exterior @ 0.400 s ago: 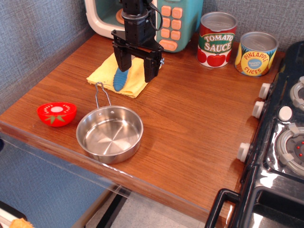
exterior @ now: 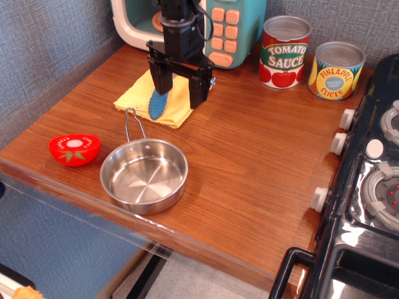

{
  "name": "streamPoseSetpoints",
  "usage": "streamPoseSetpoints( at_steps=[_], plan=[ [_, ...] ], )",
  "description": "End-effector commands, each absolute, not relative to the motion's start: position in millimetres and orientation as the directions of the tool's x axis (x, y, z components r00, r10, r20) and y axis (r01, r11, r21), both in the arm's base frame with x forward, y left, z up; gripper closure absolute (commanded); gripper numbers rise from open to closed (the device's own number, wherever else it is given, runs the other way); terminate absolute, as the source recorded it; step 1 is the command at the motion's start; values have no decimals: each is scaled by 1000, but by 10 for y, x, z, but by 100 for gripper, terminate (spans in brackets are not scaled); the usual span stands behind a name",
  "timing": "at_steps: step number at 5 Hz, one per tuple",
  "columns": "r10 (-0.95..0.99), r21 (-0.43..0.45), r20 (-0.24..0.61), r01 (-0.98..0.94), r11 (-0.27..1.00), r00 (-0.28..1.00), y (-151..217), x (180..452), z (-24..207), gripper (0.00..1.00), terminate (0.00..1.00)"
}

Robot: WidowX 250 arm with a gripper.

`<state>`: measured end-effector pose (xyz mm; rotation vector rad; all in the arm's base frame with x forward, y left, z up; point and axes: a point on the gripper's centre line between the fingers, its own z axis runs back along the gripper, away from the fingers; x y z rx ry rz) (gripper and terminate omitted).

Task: Move bowl to below canned foods

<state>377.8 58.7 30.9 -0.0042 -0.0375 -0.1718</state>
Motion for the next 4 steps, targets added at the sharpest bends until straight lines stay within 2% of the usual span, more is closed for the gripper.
streamPoseSetpoints(
  at_steps=[1,2,3,4],
  plan=[
    [-195,-36,131,201,979,972,670,3668,676,0,0],
    [-247,-52,230,266,963,941,507,3470,1050,0,0],
    [-352,-14,251,367,930,902,252,3009,1125,0,0],
    [-420,0,180,427,904,889,68,2644,850,0,0]
  ],
)
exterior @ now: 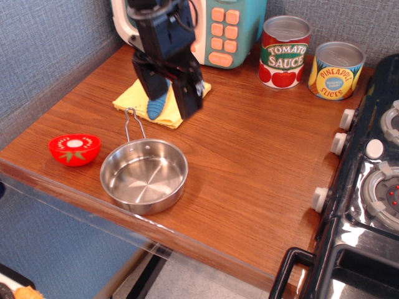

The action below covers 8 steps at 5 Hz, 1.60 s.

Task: Move bowl to below canned foods

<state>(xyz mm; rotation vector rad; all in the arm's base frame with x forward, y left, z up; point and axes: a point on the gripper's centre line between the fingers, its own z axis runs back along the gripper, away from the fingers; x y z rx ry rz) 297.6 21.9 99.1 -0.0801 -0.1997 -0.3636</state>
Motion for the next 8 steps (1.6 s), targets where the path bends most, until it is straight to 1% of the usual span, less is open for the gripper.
streamPoseSetpoints(
  at_steps=[1,2,3,4,5,7,8],
  plan=[
    [-451,28,117,451,892,885,-22,2435,575,0,0],
    [-455,61,67,451,890,888,-31,2359,338,0,0],
    [-457,85,43,452,888,889,-3,2363,185,0,0],
    [-437,82,30,433,898,899,29,2390,129,100,0],
    [-435,82,20,433,898,900,54,2403,100,100,0],
    [-466,60,52,463,884,883,24,2345,184,100,0],
    [-490,41,115,488,872,864,-99,2283,384,100,0]
  ],
)
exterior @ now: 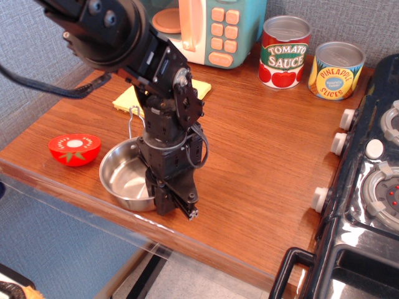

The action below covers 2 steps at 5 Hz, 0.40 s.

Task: Move bowl to below canned foods

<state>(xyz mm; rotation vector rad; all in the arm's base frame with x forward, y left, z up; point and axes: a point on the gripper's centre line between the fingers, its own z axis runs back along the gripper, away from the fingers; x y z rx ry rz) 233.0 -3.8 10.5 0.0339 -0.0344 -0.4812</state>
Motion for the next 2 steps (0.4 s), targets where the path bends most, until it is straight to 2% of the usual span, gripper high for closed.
streamPoseSetpoints(
  at_steps=[1,2],
  plan=[
    [-523,38,190,526,850,831,-413,2322,649,100,0],
    [-548,36,189,552,833,815,-718,2562,737,100,0]
  ],
)
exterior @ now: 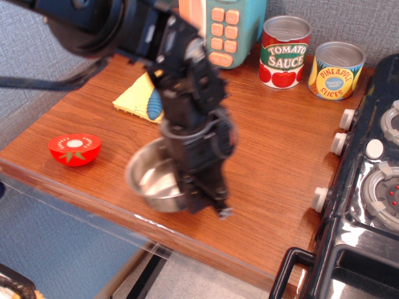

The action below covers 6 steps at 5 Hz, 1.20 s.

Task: Move bowl to below canned foods

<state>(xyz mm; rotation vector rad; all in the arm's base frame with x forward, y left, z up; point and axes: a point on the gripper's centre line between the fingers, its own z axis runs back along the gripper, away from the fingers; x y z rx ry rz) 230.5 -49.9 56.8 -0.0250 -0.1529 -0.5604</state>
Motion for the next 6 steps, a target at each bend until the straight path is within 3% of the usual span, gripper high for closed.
streamPoseSetpoints(
  at_steps=[1,3,5,6],
  plan=[
    [-546,20,174,551,834,820,-960,2928,780,100,0],
    [-482,49,144,481,876,864,-1095,3604,652,100,0],
    [-434,127,14,429,894,901,-809,3718,141,100,0],
    [-418,145,-26,417,897,908,-723,3705,38,100,0]
  ],
)
